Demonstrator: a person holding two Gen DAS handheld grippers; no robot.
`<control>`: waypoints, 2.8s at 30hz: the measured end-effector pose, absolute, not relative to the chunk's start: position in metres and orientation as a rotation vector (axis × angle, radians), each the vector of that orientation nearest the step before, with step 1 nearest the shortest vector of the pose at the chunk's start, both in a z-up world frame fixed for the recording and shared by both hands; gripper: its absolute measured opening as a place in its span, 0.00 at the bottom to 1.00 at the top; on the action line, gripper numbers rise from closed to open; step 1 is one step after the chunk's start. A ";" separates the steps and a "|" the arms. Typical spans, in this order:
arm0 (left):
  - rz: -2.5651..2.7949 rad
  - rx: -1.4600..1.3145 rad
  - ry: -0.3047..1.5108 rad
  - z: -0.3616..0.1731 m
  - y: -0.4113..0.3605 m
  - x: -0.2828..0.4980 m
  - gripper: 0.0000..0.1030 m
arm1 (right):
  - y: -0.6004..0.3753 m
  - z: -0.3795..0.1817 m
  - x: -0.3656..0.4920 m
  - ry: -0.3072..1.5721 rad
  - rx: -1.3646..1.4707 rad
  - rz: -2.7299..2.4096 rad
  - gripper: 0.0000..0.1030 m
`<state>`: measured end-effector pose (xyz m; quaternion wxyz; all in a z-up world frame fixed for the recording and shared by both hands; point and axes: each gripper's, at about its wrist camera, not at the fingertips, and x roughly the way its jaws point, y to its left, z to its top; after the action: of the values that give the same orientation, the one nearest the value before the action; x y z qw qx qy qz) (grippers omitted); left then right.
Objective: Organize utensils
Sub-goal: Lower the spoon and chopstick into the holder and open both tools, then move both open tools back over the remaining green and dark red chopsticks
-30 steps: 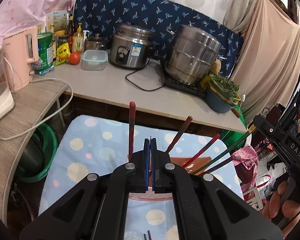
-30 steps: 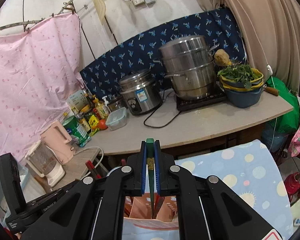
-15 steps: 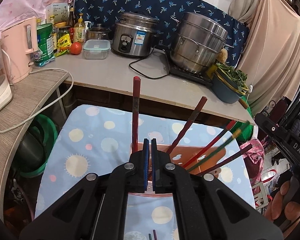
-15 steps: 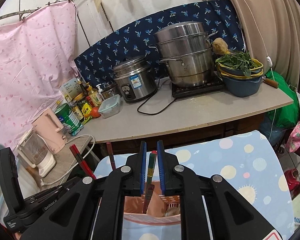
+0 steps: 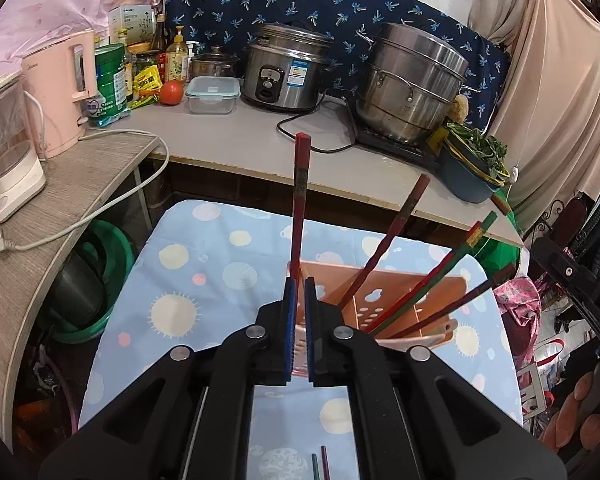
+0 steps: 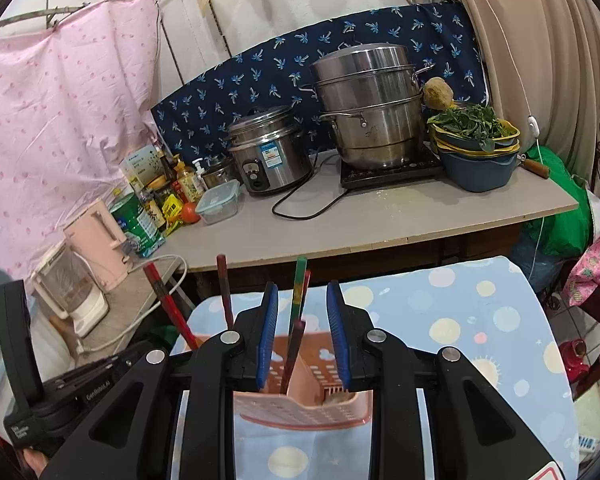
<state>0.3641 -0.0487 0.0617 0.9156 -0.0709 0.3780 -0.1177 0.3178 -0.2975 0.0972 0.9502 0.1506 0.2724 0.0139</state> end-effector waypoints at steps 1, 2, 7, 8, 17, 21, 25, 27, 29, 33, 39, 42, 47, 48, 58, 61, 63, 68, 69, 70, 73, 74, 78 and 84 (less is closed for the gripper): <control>-0.235 -0.138 0.775 0.062 -0.049 0.360 0.03 | -0.297 0.096 0.314 0.556 0.304 0.029 0.25; -0.232 -0.130 0.773 0.062 -0.049 0.357 0.03 | -0.297 0.095 0.310 0.562 0.307 0.030 0.25; -0.226 -0.100 0.765 0.065 -0.051 0.336 0.03 | -0.294 0.088 0.286 0.585 0.313 0.040 0.25; -0.226 -0.098 0.765 0.065 -0.050 0.333 0.03 | -0.293 0.086 0.282 0.590 0.313 0.043 0.25; -0.214 -0.057 0.756 0.065 -0.051 0.293 0.04 | -0.285 0.076 0.236 0.614 0.305 0.054 0.25; -0.203 -0.043 0.761 0.060 -0.051 0.277 0.11 | -0.279 0.069 0.217 0.628 0.285 0.054 0.25; -0.200 -0.021 0.768 0.053 -0.053 0.259 0.11 | -0.273 0.059 0.200 0.648 0.280 0.060 0.29; -0.197 -0.007 0.772 0.049 -0.054 0.252 0.11 | -0.270 0.054 0.192 0.661 0.285 0.067 0.31; -0.190 0.006 0.774 0.045 -0.055 0.245 0.12 | -0.267 0.049 0.184 0.671 0.276 0.069 0.31; -0.183 0.014 0.784 0.036 -0.054 0.230 0.22 | -0.257 0.038 0.169 0.691 0.252 0.073 0.31; -0.174 0.028 0.806 0.020 -0.049 0.213 0.26 | -0.248 0.021 0.150 0.728 0.251 0.093 0.31; -0.167 0.036 0.824 0.010 -0.046 0.204 0.26 | -0.244 0.011 0.140 0.754 0.257 0.103 0.31; -0.150 0.051 0.858 -0.008 -0.036 0.188 0.27 | -0.236 -0.014 0.122 0.809 0.247 0.103 0.31; -0.144 0.056 0.865 -0.013 -0.033 0.184 0.27 | -0.234 -0.020 0.119 0.822 0.243 0.102 0.31; -0.129 0.065 0.946 -0.053 -0.019 0.153 0.27 | -0.216 -0.070 0.083 0.936 0.231 0.129 0.31; -0.131 0.070 0.965 -0.062 -0.019 0.145 0.27 | -0.208 -0.079 0.076 0.960 0.224 0.142 0.31; -0.134 0.071 0.978 -0.067 -0.019 0.139 0.34 | -0.203 -0.083 0.072 0.972 0.216 0.148 0.31; -0.138 0.076 0.992 -0.074 -0.018 0.128 0.41 | -0.192 -0.092 0.065 0.997 0.201 0.169 0.31; -0.138 0.076 0.997 -0.076 -0.018 0.127 0.42 | -0.190 -0.093 0.064 1.000 0.196 0.172 0.31; -0.137 0.077 1.001 -0.078 -0.018 0.125 0.42 | -0.188 -0.094 0.064 1.003 0.190 0.175 0.31; -0.138 0.080 1.012 -0.081 -0.016 0.120 0.43 | -0.182 -0.097 0.063 1.007 0.166 0.177 0.31; -0.138 0.082 1.014 -0.083 -0.015 0.118 0.44 | -0.182 -0.097 0.063 1.007 0.162 0.177 0.31; -0.140 0.085 1.025 -0.086 -0.015 0.113 0.46 | -0.180 -0.102 0.063 1.014 0.141 0.167 0.28; -0.147 0.087 1.031 -0.087 -0.016 0.108 0.47 | -0.178 -0.105 0.060 1.000 0.093 0.144 0.18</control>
<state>0.1084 -0.0160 -0.0868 0.8664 0.0416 0.4926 -0.0703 0.0598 -0.1781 -0.1051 0.8741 0.0444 0.4787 0.0687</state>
